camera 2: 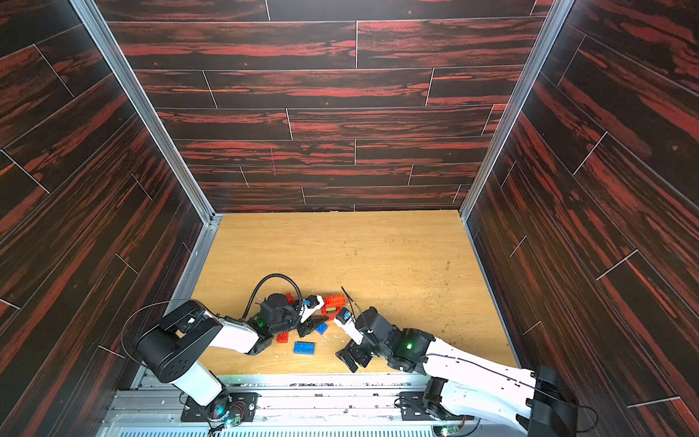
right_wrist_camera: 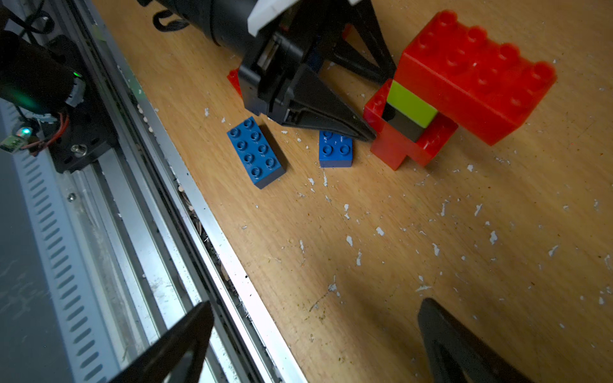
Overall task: Assemble the letter f with lego
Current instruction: Pick up the lego brick from the center of the board.
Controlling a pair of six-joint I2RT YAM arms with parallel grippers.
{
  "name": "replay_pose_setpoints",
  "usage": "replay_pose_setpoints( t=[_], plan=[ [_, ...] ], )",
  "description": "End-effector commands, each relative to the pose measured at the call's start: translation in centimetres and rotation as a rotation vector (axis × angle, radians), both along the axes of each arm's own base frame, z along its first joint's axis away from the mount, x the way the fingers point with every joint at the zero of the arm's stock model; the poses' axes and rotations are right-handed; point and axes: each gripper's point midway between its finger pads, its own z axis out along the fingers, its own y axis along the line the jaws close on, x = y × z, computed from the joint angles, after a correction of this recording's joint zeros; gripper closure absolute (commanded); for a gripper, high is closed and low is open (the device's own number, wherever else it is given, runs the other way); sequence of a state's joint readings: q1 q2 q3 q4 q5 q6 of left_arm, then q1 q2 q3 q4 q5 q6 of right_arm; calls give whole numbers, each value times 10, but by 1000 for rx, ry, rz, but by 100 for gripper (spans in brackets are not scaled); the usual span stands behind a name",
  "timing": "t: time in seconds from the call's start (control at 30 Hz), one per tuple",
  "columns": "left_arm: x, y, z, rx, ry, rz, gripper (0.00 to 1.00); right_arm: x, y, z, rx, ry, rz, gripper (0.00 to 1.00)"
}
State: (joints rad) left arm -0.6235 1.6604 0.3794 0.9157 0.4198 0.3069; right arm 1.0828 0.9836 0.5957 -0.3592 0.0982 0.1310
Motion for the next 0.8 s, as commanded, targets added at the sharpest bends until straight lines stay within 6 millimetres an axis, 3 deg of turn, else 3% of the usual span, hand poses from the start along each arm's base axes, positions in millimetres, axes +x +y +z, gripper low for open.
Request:
replay_pose_setpoints(
  t=[0.0,0.77],
  plan=[
    [-1,-1,16,-36,-48,-15,50,-2,3,5,1,1,7,2],
    [-1,-1,19,-51,-53,-9,62,-4,5,-2,-18,18,12,2]
  ],
)
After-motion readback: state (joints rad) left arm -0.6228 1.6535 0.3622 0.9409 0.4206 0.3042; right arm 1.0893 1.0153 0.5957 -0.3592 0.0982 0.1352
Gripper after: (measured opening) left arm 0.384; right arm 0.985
